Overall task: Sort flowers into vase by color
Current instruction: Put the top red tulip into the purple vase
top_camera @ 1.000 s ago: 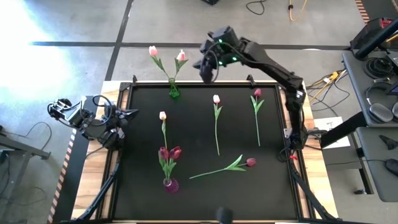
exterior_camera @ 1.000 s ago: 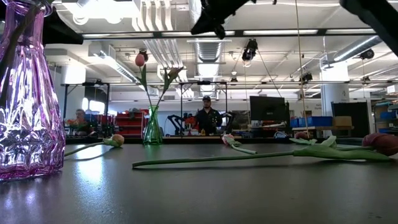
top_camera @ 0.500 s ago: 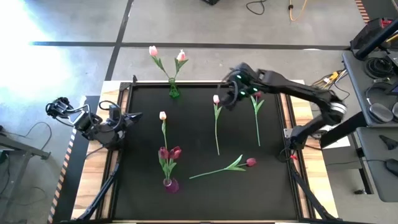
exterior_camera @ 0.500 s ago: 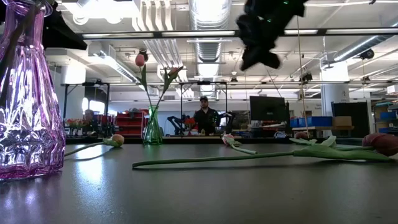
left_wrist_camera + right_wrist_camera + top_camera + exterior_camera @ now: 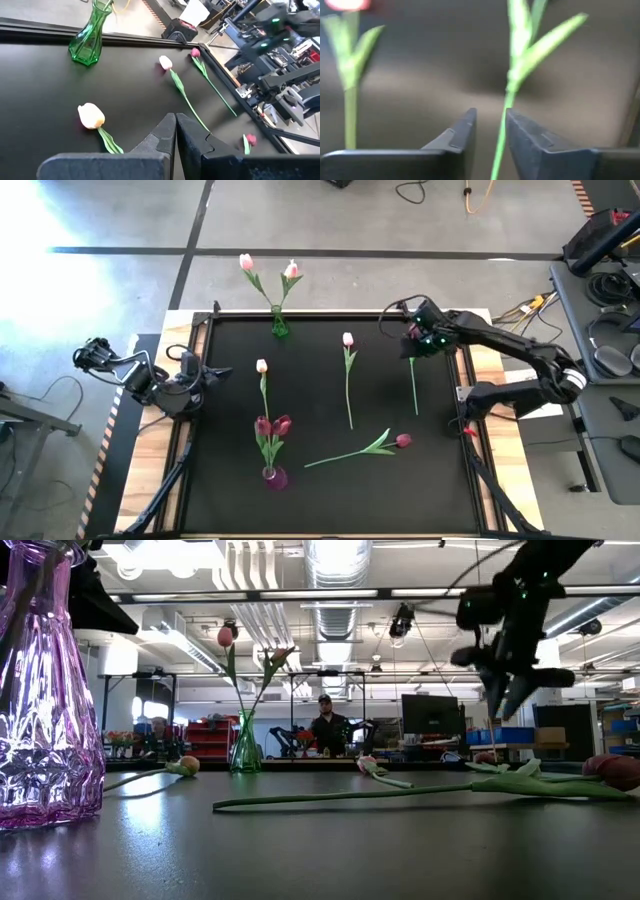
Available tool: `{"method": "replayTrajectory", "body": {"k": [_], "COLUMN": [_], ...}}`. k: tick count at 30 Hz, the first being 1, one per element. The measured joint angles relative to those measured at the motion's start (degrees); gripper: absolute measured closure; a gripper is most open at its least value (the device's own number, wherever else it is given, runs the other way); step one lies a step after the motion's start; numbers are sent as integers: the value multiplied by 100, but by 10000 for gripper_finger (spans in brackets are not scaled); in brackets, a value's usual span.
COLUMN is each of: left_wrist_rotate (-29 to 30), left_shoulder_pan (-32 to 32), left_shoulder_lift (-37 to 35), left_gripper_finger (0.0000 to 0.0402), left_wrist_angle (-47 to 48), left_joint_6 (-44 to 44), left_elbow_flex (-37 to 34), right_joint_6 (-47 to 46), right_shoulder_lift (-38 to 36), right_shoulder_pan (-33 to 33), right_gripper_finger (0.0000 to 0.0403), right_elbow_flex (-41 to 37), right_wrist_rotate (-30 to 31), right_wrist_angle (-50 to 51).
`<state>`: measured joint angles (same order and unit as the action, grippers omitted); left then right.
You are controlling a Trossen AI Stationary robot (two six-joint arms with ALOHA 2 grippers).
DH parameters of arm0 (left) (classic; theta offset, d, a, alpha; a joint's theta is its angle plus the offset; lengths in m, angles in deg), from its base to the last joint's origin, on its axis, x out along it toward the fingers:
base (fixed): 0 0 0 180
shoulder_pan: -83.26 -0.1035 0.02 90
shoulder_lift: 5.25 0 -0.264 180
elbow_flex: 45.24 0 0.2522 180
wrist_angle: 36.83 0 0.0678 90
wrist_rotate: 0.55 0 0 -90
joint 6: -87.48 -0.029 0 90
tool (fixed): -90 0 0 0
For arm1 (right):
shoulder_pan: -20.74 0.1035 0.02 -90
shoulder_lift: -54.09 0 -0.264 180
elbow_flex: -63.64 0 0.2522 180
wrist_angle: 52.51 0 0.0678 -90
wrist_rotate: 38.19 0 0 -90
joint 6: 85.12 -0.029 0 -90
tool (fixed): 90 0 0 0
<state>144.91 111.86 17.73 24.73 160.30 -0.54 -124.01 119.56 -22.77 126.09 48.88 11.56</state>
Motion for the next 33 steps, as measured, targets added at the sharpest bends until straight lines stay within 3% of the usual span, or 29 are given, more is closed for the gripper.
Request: {"method": "replayTrajectory", "body": {"k": [8,16,23,30,33], "left_wrist_rotate": [-58,-6,8,9,66], "left_shoulder_pan": [0,0,0,0,0], "left_shoulder_lift": [13,28,28,31,37], "left_gripper_finger": [402,402,402,402,402], "left_wrist_angle": [-73,-68,-65,-64,-59], "left_joint_6": [-1,-20,-22,-13,-21], "left_elbow_flex": [2,4,7,9,9], "right_joint_6": [582,917,1205,1948,2219], "right_shoulder_lift": [1125,2228,2812,2629,2428], "right_shoulder_pan": [-747,-1003,-1024,-1035,-1033], "right_gripper_finger": [230,224,260,370,386], "right_elbow_flex": [-68,12,361,676,909], "right_wrist_rotate": [156,154,296,428,423], "right_wrist_angle": [-630,-1371,-1203,-1473,-1401]}}
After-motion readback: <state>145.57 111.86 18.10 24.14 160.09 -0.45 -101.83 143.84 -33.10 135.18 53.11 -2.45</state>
